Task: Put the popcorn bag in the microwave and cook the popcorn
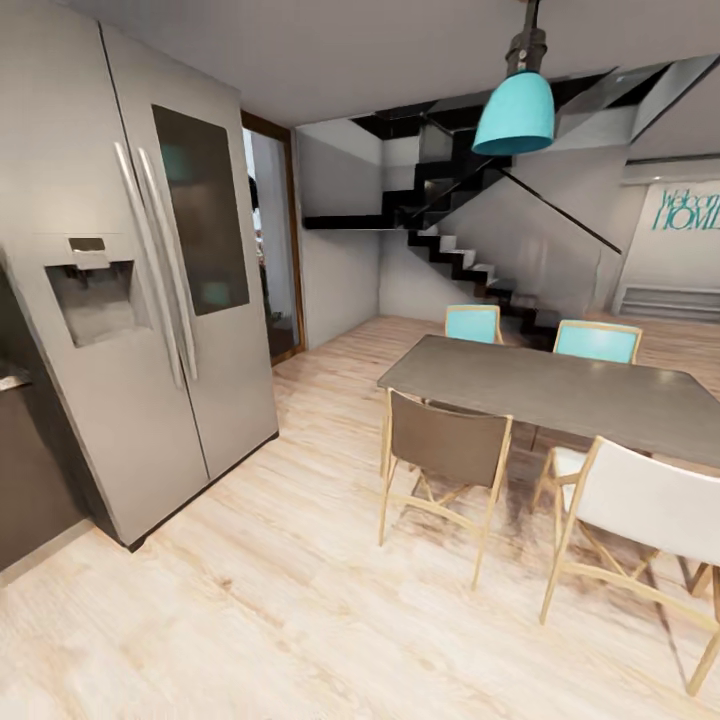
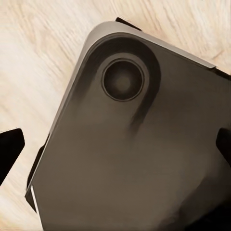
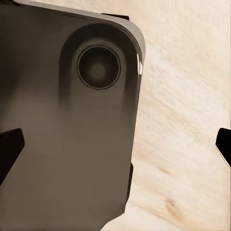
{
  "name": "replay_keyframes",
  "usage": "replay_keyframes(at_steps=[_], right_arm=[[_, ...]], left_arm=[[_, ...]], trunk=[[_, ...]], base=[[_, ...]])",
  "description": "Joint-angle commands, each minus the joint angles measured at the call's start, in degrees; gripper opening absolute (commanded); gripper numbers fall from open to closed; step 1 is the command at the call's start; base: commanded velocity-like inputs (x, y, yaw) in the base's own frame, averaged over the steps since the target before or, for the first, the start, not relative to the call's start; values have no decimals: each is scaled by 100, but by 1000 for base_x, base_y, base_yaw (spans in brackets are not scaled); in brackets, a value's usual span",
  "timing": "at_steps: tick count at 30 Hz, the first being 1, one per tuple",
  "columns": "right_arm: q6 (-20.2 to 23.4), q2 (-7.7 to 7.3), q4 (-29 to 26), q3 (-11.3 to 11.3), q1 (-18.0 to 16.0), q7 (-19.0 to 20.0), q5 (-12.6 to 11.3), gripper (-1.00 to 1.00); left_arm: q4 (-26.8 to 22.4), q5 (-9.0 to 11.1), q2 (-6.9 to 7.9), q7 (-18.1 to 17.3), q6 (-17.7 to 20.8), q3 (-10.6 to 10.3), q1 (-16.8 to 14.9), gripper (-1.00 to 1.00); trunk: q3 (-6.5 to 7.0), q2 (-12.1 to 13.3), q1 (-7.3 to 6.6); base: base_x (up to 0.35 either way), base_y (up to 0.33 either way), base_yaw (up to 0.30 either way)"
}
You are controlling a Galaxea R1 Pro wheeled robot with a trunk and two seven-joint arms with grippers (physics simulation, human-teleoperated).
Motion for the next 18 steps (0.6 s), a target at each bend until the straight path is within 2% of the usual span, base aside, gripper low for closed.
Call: replay_keyframes(at_steps=[1, 18], right_arm=[[-21, -2, 1, 28, -2, -1, 25, 100], [-25, -2, 1, 20, -2, -1, 25, 100]], left_arm=[[-9, 3, -3, 0, -5, 25, 3, 100], [-9, 7, -25, 5, -5, 27, 3, 100]], trunk=[[-3, -2, 0], [-3, -2, 0]], base=[[0, 0, 300], [0, 0, 300]])
